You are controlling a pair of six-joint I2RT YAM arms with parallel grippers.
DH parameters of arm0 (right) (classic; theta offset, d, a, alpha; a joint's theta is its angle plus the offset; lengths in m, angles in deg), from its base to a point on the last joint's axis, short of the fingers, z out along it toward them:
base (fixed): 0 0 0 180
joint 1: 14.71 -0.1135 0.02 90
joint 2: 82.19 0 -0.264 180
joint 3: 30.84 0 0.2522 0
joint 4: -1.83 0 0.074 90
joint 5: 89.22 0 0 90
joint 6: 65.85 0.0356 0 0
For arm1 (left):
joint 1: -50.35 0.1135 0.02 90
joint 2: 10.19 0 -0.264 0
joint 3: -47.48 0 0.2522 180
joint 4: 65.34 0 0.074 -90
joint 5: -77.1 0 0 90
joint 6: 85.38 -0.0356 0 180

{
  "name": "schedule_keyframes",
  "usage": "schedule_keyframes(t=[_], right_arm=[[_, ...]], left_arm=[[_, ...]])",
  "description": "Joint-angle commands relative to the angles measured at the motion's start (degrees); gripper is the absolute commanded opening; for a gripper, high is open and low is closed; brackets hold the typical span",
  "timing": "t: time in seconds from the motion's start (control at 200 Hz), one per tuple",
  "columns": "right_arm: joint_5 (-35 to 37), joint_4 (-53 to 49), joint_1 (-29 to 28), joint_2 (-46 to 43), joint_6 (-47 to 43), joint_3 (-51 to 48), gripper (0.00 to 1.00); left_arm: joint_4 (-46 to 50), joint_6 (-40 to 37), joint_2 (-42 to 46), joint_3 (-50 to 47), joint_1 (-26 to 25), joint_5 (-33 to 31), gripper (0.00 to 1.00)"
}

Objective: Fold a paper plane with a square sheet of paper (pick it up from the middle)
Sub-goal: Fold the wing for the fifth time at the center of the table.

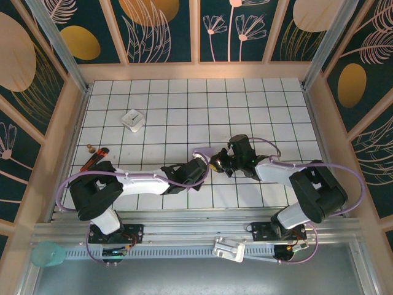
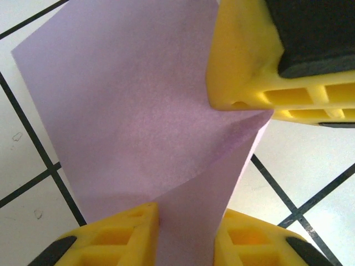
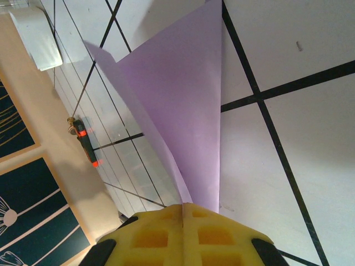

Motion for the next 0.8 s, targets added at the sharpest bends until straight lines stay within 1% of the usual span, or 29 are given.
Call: schedule_keyframes(t=[0.0, 0.175, 0.285, 0.495, 0.575, 0.646, 0.701, 0.796], right_arm=[[-0.05, 0.5, -0.53, -0.43, 0.34, 0.45, 0.0], [0.08, 0.29, -0.49, -0.27, 0.22, 0.54, 0.0], [0.08, 0.25, -0.51, -0.33, 0.16, 0.56, 0.0], [0.68, -0.51, -0.28, -0.98, -0.46, 0.73, 0.01], [1.04, -1.05, -0.01, -1.59, -0.96, 0.68, 0.05], [1.71, -2.03, 0.48, -2.58, -1.93, 0.78, 0.11], [2.37, -3.15, 1.03, -3.67, -3.02, 0.96, 0.16], [3.6, -5.42, 1.97, -6.24, -5.21, 1.07, 0.22]], left_arm=[[1.72, -0.83, -0.89, 1.11, -0.18, -1.94, 0.24], [1.55, -0.84, -0.63, 0.86, -0.15, -1.65, 0.2], [0.9, -0.61, -0.37, 0.26, -0.18, -1.59, 0.16], [-1.46, -0.4, 0.41, -0.98, -0.05, 1.07, 0.07], [-3.0, -0.28, 1.04, -1.8, 0.01, 2.63, 0.03], [-4.71, -0.05, 1.73, -2.78, 0.27, 4.44, 0.0], [-6.22, 0.39, 2.33, -3.72, 0.67, 6.23, 0.0], [-9.41, 1.52, 3.43, -5.96, 1.72, 9.84, 0.0]])
